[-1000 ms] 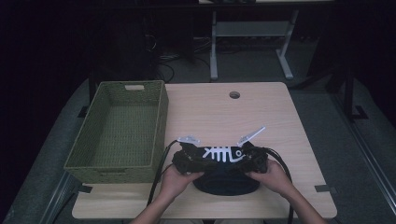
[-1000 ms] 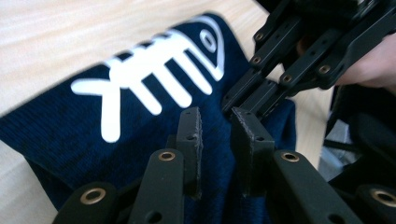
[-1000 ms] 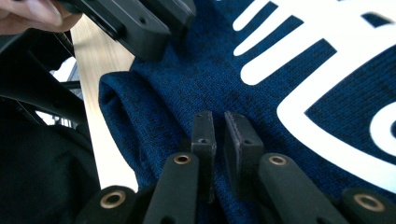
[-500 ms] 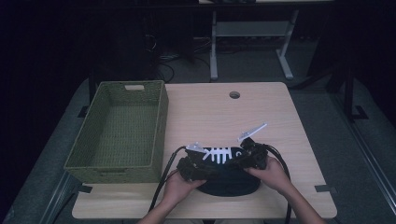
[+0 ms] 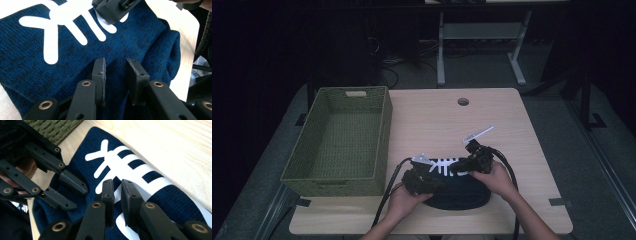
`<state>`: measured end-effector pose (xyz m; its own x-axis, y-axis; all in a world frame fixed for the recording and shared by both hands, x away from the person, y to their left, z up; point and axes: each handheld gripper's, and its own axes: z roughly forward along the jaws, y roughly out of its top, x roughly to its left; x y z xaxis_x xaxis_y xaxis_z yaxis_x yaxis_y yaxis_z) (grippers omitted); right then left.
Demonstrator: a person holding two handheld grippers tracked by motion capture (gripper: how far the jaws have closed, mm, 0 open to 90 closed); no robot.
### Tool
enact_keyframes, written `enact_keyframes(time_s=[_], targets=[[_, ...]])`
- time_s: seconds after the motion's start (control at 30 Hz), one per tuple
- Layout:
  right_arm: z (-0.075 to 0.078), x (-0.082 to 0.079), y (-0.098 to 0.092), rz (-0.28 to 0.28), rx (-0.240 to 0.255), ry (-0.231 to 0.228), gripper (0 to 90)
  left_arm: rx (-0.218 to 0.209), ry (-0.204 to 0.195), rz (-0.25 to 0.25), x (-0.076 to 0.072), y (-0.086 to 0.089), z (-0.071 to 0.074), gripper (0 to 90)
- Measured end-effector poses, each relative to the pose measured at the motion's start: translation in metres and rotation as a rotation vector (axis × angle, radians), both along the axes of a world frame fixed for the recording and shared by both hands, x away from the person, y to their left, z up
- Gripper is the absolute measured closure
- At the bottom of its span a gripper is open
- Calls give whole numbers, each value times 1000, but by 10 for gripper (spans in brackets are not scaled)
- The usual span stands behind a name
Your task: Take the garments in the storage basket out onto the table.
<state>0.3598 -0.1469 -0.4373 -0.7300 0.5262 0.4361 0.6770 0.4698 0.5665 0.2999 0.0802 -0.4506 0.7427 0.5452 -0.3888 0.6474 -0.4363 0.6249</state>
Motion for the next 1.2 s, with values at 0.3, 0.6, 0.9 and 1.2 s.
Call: enact_keyframes(time_s=[0.3, 0.6, 0.9, 1.2], targets=[[-7, 2, -2, -11, 2, 14, 833, -5, 1, 7, 0, 0, -2, 701], [0, 0, -4, -8, 24, 5, 777, -31, -7, 8, 6, 3, 11, 682], [20, 6, -29, -106, 39, -36, 741, -53, -87, 133, 32, 15, 33, 658], [3, 13, -39, -161, -19, -9, 737, 3, -55, 221, 52, 18, 13, 630]])
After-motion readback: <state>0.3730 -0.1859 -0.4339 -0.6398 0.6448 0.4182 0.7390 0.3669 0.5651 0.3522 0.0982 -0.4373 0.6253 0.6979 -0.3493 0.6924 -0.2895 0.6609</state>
